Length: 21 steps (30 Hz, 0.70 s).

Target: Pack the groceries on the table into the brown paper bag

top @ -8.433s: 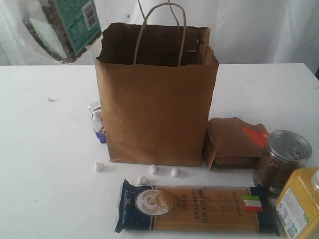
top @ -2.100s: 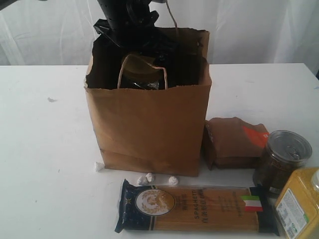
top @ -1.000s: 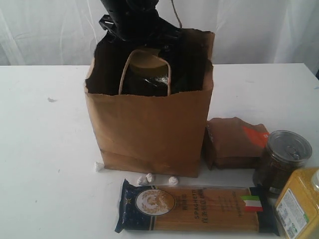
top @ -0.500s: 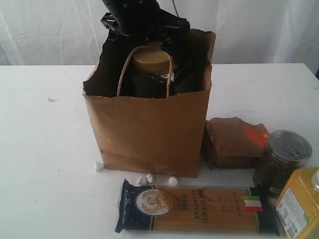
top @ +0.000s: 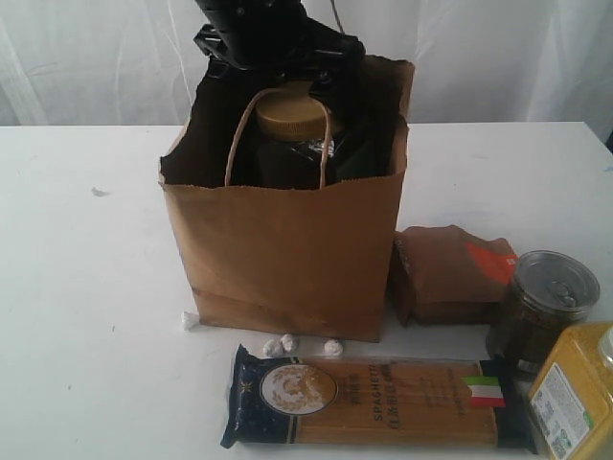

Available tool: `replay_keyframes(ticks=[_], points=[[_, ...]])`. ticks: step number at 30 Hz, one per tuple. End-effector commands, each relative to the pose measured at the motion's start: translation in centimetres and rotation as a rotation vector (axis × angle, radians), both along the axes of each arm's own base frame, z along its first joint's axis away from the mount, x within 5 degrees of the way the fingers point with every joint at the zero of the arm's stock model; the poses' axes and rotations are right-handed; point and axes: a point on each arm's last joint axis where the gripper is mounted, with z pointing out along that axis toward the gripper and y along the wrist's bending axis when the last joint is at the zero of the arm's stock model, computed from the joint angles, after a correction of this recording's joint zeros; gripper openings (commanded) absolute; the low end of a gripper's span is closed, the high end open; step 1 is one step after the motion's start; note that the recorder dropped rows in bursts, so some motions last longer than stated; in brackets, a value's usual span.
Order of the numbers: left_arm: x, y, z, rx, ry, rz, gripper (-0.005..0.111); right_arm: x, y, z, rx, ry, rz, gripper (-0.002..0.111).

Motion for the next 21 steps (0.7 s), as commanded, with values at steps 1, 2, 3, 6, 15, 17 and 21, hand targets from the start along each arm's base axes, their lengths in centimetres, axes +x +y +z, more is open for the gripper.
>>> replay_keyframes(ticks=[1, 2, 3, 6, 15, 17, 21], points=[[-1.4, 0.1, 0.5, -0.015, 0.099, -0.049, 0.105, 0.0, 0.0, 0.3, 0.013, -0.031, -0.006, 0.0], [-1.4, 0.1, 0.5, -0.022, 0.104, -0.052, 0.105, 0.0, 0.1, 0.6, 0.08, -0.06, -0.009, 0.0], [-1.5, 0.1, 0.5, -0.024, 0.105, -0.052, 0.105, 0.1, 0.2, 1.0, 0.205, -0.096, -0.014, 0.0], [-1.4, 0.1, 0.5, -0.022, 0.103, -0.054, 0.105, 0.1, 0.3, 2.1, 0.53, -0.182, -0.028, 0.0], [-1.1, 0.4, 0.4, 0.029, 0.051, -0.076, 0.105, -0.3, -0.2, 4.9, 0.653, -0.495, 0.004, 0.0], [-1.1, 0.4, 0.4, 0.029, 0.051, -0.076, 0.105, -0.4, -0.1, 5.4, 0.631, -0.463, 0.014, 0.0], [-1.2, 0.4, 0.5, 0.039, 0.025, -0.117, 0.105, -1.0, 0.3, 8.7, 0.415, -0.297, 0.042, 0.0]])
